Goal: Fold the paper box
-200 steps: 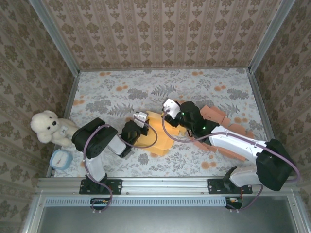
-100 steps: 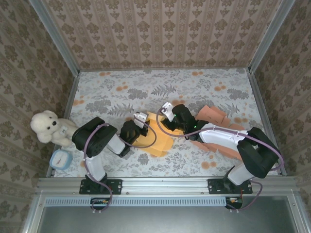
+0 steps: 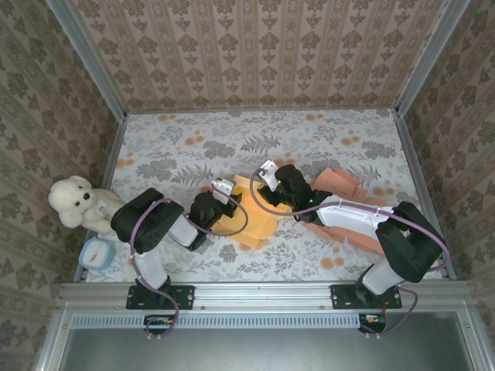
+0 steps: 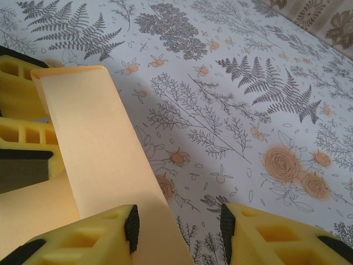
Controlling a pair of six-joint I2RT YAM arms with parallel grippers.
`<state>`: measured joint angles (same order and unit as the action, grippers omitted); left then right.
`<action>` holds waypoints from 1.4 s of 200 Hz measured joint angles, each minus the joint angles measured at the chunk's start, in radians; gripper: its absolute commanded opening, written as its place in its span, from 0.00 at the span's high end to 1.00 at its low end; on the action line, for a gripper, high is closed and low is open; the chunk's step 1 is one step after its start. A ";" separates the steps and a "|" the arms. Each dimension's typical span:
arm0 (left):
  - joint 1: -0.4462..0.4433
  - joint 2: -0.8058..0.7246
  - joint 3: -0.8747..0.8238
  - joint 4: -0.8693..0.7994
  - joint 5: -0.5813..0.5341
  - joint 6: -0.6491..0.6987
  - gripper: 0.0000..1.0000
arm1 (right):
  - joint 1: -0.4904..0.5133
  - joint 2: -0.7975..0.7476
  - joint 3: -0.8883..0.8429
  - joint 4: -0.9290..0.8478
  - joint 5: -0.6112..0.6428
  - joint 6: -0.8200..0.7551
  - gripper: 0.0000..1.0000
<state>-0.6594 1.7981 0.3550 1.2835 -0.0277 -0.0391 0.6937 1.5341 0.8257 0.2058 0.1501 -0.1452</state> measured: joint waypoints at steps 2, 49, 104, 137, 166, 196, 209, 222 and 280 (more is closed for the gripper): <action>0.000 -0.004 -0.001 0.000 0.000 -0.001 0.66 | 0.000 0.000 0.000 0.000 0.000 0.000 0.54; 0.019 -0.058 -0.015 0.000 0.006 -0.003 0.70 | -0.002 0.000 0.000 0.000 0.000 0.000 0.56; 0.024 -0.028 0.001 0.000 0.023 -0.015 0.77 | -0.002 0.001 0.000 0.000 -0.002 0.010 0.57; 0.005 -0.008 0.027 -0.008 -0.014 -0.024 0.91 | -0.003 0.006 0.000 0.000 -0.002 0.015 0.57; -0.023 0.013 0.052 -0.011 -0.079 -0.032 1.00 | -0.004 0.006 0.000 0.003 -0.001 0.018 0.58; -0.050 0.044 0.071 0.011 -0.150 -0.032 1.00 | -0.009 0.006 0.000 0.005 0.000 0.019 0.58; -0.060 0.051 0.074 0.019 -0.173 -0.032 1.00 | -0.011 0.006 0.000 0.008 0.000 0.022 0.58; -0.064 0.054 0.074 0.024 -0.185 -0.031 1.00 | -0.010 0.006 0.000 0.008 0.000 0.026 0.58; -0.066 0.054 0.073 0.026 -0.182 -0.031 1.00 | -0.010 -0.015 0.000 -0.006 0.001 0.075 0.55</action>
<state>-0.7254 1.8523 0.4278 1.3094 -0.2096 -0.0704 0.6834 1.5192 0.8257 0.2001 0.1509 -0.0700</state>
